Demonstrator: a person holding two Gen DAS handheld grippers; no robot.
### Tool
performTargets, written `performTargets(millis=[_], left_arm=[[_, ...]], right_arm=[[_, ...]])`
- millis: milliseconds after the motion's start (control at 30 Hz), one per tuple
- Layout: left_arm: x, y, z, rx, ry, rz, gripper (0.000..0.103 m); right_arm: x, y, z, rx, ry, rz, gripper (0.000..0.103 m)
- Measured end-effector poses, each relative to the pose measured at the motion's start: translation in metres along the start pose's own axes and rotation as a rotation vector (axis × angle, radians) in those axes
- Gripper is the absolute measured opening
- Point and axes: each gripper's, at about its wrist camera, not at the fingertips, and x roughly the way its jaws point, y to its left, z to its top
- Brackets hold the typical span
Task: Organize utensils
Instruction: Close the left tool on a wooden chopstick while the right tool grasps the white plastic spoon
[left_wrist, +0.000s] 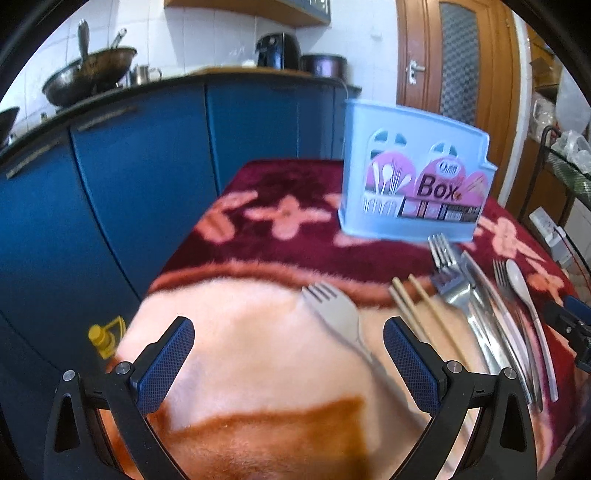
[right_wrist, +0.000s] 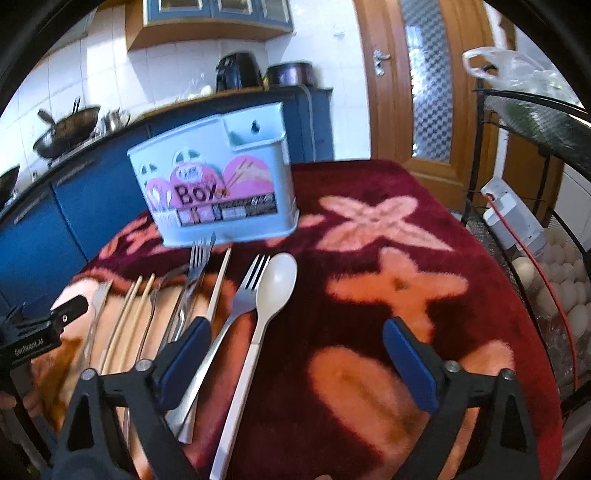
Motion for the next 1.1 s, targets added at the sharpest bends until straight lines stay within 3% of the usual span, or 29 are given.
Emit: performTargets(millis=[100, 200, 233, 267, 500, 667, 867, 1100], left_arm=[[0.005, -0.001, -0.001, 0.003, 0.047, -0.032, 0.100], [0.013, -0.004, -0.001, -0.007, 0.110, -0.090, 0.087], [0.018, -0.005, -0.002, -0.014, 0.138, -0.110, 0.078], [0.020, -0.006, -0.003, -0.019, 0.151, -0.122, 0.077], [0.022, -0.014, 0.004, 0.011, 0.184, -0.149, 0.061], [0.024, -0.018, 0.010, 0.027, 0.220, -0.215, 0.036], [0.033, -0.019, 0.019, 0.001, 0.290, -0.279, 0.035], [0.043, -0.026, 0.027, 0.060, 0.390, -0.265, 0.034]], right_arm=[[0.004, 0.002, 0.002, -0.029, 0.050, 0.000, 0.080], [0.010, 0.004, 0.005, -0.051, 0.102, 0.008, 0.069], [0.012, 0.004, 0.006, -0.052, 0.120, 0.013, 0.065], [0.014, 0.004, 0.006, -0.050, 0.141, 0.020, 0.060], [0.027, 0.010, 0.015, -0.082, 0.228, 0.026, 0.043], [0.037, 0.011, 0.027, -0.090, 0.312, 0.054, 0.033], [0.049, 0.012, 0.039, -0.114, 0.430, 0.071, 0.032], [0.058, 0.014, 0.045, -0.153, 0.506, 0.093, 0.035]])
